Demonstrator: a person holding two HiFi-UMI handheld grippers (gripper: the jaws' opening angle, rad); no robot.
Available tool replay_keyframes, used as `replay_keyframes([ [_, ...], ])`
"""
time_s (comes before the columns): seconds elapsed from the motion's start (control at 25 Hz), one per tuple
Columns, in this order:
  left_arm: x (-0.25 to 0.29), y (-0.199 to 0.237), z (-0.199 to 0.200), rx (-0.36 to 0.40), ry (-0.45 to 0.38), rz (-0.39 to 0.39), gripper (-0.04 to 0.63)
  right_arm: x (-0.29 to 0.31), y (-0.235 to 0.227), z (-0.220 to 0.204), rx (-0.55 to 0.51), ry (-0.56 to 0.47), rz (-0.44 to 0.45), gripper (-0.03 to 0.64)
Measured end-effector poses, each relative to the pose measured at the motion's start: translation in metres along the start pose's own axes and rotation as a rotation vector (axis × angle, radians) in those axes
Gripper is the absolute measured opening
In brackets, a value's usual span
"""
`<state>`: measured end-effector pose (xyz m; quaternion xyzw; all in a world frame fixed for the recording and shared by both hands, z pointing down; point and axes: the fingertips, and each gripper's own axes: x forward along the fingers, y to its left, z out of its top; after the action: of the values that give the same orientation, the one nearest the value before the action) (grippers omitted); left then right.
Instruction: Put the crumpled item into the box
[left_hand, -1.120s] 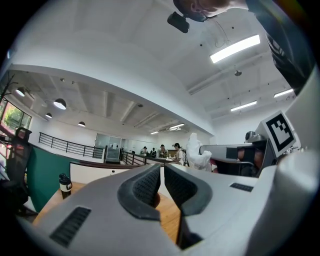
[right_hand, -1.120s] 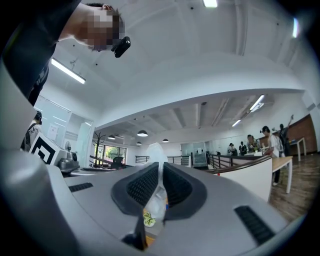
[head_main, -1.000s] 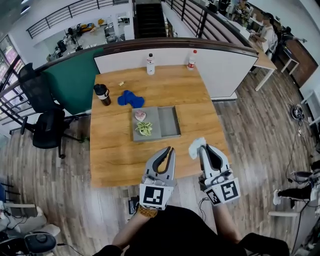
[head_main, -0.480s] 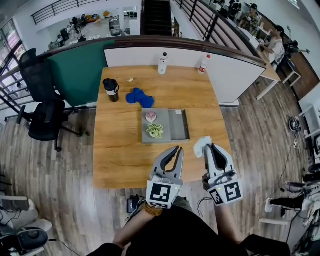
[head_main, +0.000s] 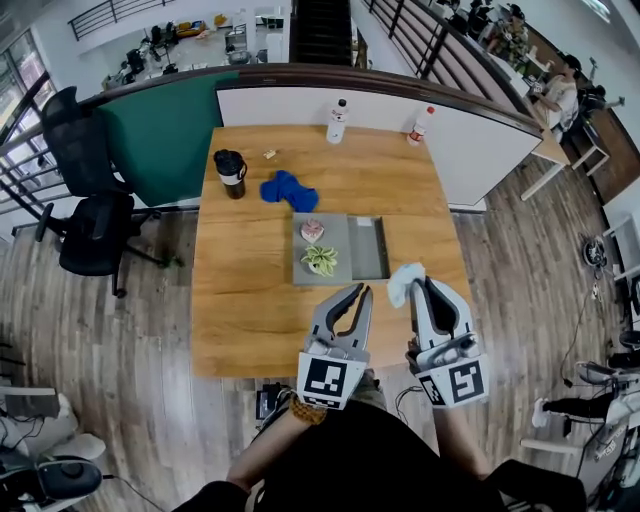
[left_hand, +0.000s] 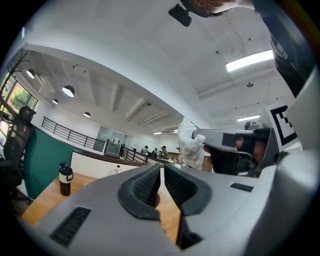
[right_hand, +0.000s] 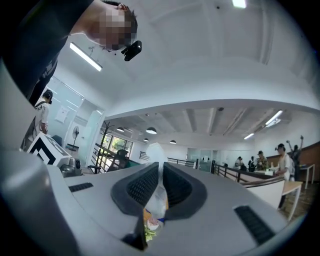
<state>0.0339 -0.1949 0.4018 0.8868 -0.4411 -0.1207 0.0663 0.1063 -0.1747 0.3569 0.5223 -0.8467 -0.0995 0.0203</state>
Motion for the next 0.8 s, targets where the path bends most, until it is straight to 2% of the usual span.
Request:
replay_keyframes([
  [0.12,0.01,0.01,0.0,0.018,-0.007,0.018,0.041,0.009,-0.003,0.004,-0.016,-0.027,0.024,0.037],
  [0.36,0.009,0.006,0.003,0.041,-0.013,0.022,0.041,0.013,-0.02,0.001,-0.004,-0.031,0.009,0.037],
  [0.6,0.002,0.019,0.005,0.054,-0.016,0.069,0.041,0.025,-0.015,0.007,-0.004,-0.057,0.048,0.037],
  [0.8,-0.011,0.028,0.002,0.071,-0.001,0.089,0.041,0.026,-0.005,-0.004,0.027,-0.046,0.061,0.037],
])
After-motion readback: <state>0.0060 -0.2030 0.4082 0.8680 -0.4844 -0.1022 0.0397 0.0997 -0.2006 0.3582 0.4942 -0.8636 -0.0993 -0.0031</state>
